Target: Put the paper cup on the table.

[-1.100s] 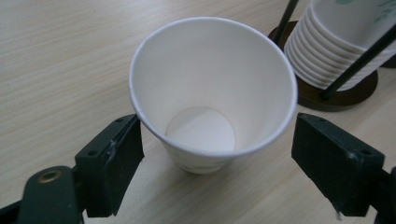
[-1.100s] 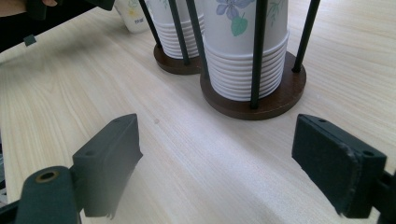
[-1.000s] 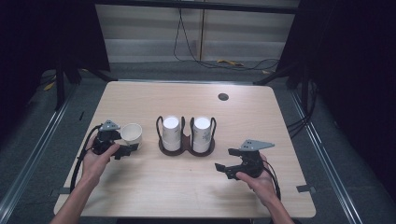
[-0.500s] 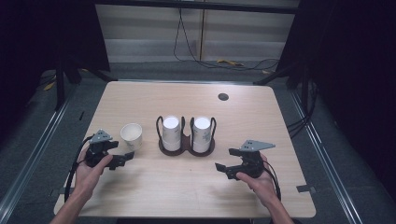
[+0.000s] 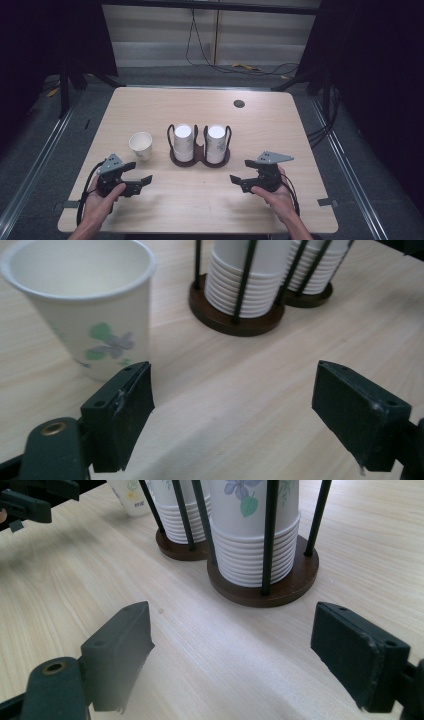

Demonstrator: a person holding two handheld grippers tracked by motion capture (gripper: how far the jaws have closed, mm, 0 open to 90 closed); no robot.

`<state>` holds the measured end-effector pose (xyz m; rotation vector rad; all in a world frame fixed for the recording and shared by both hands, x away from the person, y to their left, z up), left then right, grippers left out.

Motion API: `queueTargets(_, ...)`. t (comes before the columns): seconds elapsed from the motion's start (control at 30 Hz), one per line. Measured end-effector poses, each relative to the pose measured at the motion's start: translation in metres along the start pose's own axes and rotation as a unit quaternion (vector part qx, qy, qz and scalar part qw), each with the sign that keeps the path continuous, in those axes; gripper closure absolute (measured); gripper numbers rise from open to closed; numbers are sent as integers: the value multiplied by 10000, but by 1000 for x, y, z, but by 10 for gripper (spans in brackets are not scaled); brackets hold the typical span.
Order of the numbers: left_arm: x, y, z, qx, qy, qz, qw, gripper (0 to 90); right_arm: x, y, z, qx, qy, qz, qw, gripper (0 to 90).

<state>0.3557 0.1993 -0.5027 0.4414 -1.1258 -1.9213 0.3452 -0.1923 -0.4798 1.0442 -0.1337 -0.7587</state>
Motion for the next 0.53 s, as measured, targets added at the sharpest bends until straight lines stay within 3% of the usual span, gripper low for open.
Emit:
queueTargets(0.23,24,-4,-10,16,-208,-172,9996,167,-11,-6,2,-66,-32,-21,10000,166)
queueTargets(0.37,26,-10,-15,29,-282,-219,9994,167,-15,-11,4,2,-70,-13,10000,156)
queueTargets(0.47,26,-16,-17,-42,-332,-66,9994,167,-10,-13,0,-60,-222,-40,9997,151)
queueTargets(0.53,26,-16,-17,-45,-343,-3,9994,167,-4,-15,-3,-193,-460,-117,9987,148)
Point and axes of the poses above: each handheld gripper's, and its own axes: z roughly backward along the jaws, y roughly out of its top, x roughly to its right, the point moved 4 cm from there along -z, roughly forward along the jaws, and after that the axes turned 9 degrees about y, right-handed, at the moved point
